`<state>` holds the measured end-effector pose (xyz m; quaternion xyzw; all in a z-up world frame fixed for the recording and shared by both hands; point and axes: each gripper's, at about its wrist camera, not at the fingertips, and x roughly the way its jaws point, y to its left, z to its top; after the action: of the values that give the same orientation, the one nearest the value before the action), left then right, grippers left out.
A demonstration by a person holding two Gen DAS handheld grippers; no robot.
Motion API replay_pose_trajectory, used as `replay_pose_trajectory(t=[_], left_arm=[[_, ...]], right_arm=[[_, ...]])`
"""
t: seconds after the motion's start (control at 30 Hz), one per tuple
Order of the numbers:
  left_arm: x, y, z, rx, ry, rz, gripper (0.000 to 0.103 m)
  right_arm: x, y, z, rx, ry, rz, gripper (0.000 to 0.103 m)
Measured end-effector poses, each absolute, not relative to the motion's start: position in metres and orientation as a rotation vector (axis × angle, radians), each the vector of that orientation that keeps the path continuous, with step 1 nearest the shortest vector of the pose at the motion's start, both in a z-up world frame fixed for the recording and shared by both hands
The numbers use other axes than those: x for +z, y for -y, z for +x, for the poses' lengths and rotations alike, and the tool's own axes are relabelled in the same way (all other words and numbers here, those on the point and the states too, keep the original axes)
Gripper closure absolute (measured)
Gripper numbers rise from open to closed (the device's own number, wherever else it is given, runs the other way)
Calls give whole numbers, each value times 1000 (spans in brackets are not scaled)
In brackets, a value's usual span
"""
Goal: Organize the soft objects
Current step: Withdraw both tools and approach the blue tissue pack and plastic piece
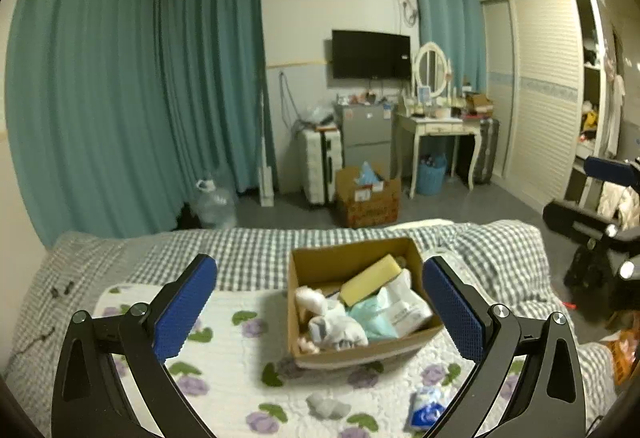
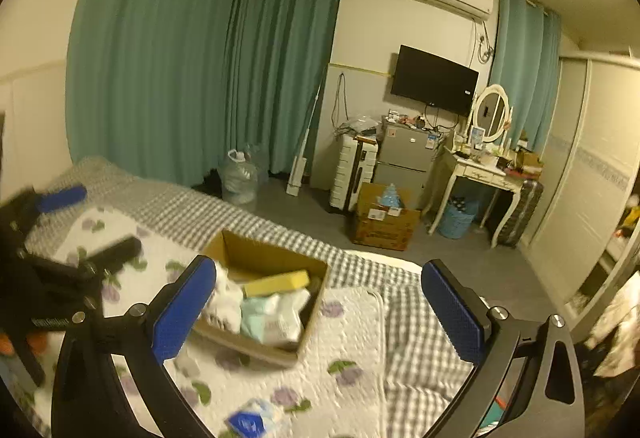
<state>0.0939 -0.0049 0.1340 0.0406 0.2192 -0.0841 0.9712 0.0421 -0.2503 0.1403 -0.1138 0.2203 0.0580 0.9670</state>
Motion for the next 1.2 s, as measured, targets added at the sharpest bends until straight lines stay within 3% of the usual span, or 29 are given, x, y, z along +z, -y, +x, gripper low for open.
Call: replay_pose_trajectory(t=[0.23, 0.67, 0.9, 1.2], left_arm=[[100, -2, 60, -194, -481, 86, 0], [-73, -8, 96, -145, -811, 59, 0], [-111, -18, 95, -100, -902, 66, 0], [-120, -16, 93, -91, -912, 83, 0]], right_arm=[[92, 253, 16, 115, -526, -196, 0], [-81, 247, 66, 176, -761, -206, 0], [-160, 230, 82, 256, -928, -279, 3], [-192, 220, 90, 295, -1024, -314, 14]])
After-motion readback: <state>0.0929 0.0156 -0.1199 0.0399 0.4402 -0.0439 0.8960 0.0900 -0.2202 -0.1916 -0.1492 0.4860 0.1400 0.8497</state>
